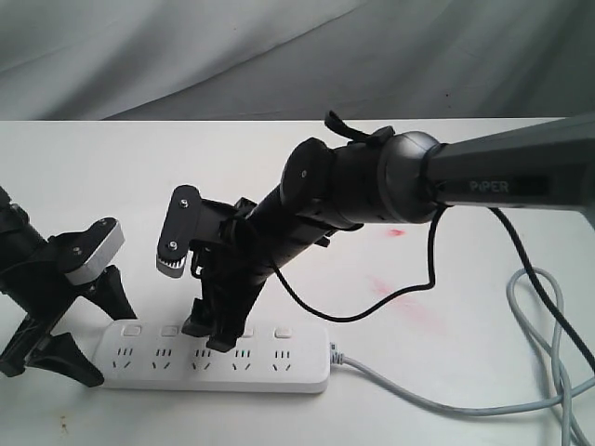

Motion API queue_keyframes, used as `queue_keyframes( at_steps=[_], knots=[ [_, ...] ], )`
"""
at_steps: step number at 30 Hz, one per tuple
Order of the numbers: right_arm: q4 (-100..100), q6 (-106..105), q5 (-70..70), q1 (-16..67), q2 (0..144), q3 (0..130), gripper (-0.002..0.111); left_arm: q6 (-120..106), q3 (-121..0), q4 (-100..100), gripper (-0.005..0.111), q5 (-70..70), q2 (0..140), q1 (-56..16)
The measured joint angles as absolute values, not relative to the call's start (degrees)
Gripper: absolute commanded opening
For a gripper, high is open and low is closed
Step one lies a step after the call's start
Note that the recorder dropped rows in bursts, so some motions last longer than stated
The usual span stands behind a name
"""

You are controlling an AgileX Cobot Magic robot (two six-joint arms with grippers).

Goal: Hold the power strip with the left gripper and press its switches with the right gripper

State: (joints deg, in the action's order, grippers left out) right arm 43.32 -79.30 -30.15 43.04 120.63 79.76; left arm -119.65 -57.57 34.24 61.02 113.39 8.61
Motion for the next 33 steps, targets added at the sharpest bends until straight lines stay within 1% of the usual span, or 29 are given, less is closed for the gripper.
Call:
queue_keyframes(
  at_steps=[8,33],
  knots=[
    [44.2,-79.9,-26.4,43.0,121.4,78.8,0.075,-119.7,-57.6,34.2,0.042,61.0,113.4,8.6],
    [39.5,-74.4,-25.1,43.0,123.1,79.1,0.075,-119.7,-57.6,34.3,0.042,61.0,113.4,8.6]
  ],
)
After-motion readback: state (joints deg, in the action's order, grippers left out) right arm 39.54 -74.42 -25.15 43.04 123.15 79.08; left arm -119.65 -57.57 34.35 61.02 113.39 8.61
